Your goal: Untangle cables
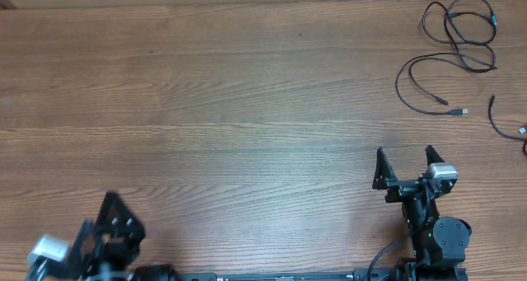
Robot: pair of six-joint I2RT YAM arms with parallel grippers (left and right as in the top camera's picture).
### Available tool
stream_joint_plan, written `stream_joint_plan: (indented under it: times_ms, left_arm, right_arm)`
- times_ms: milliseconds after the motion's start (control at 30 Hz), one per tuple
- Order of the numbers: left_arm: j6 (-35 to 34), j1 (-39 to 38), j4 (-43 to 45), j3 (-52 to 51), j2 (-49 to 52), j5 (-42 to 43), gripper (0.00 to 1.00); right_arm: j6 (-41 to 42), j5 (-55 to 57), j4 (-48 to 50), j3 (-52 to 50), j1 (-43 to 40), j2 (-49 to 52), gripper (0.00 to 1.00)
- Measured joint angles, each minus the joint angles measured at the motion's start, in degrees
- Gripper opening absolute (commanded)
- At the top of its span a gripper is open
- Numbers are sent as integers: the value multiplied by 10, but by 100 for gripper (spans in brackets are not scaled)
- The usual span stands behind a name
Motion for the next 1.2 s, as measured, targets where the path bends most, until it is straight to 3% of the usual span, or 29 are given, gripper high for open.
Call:
stream_joint_plan:
  times_ms: [133,633,767,933,1200]
  left_arm:
    - [40,-1,111,-112,-24,31,100]
    - [115,-1,361,-394,-29,52,100]
    - [147,-1,402,-414,-29,59,99]
    - [235,-1,477,-440,-30,85,99]
    - [349,-1,485,-452,-30,112,100]
  right_arm:
    - [0,0,0,0,0,0,100]
    - [0,0,0,0,0,0,100]
    - [0,0,-1,0,0,0,100]
    - [0,0,0,0,0,0,100]
    - [0,0,-1,0,0,0,100]
